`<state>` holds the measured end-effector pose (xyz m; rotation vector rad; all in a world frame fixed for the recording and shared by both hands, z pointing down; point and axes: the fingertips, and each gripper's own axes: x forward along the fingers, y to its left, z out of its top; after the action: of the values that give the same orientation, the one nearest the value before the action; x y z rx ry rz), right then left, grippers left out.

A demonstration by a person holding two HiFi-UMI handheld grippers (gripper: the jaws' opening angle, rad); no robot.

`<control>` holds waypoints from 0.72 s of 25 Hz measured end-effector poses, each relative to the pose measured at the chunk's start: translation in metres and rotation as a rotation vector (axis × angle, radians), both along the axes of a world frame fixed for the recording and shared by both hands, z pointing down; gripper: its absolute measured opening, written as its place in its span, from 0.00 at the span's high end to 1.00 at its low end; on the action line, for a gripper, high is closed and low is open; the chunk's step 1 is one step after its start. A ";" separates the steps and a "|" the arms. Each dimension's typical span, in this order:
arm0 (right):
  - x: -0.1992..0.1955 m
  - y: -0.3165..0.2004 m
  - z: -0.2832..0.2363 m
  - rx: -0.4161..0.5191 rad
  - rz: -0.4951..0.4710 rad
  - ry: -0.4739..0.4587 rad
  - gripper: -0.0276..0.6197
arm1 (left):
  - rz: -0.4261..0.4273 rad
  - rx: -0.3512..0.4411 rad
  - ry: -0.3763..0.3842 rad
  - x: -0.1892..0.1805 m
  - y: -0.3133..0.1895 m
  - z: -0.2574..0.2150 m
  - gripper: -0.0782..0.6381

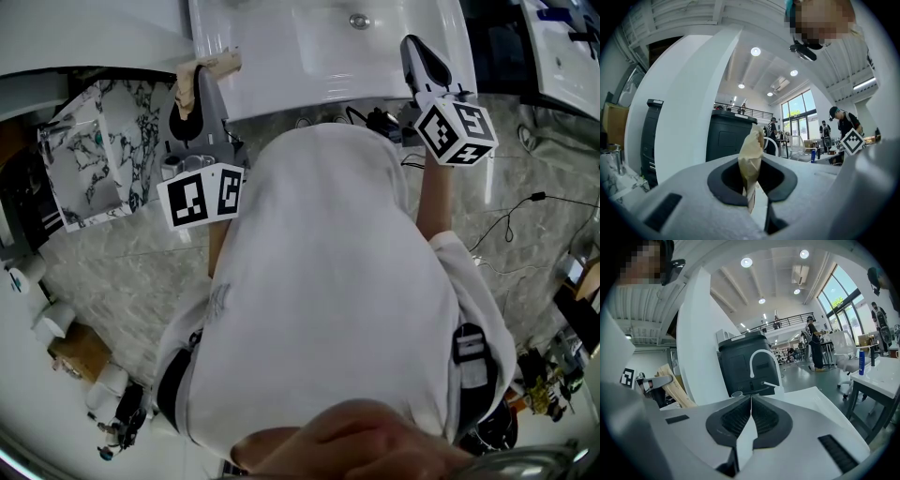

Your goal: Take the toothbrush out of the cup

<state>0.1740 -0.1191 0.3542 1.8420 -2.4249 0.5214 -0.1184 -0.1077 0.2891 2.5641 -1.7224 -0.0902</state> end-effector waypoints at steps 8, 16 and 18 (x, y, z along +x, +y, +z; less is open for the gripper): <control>0.001 0.000 -0.002 0.003 0.001 0.004 0.93 | -0.004 0.003 0.005 0.000 -0.001 -0.002 0.83; -0.003 -0.002 -0.001 -0.003 -0.004 0.024 0.93 | 0.003 0.003 0.011 -0.001 -0.006 -0.001 0.83; -0.003 -0.002 0.000 -0.004 -0.002 0.028 0.93 | 0.004 0.002 0.012 -0.002 -0.007 0.000 0.83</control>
<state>0.1711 -0.1206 0.3537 1.8324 -2.4061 0.4965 -0.1205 -0.1144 0.2888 2.5634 -1.7137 -0.1071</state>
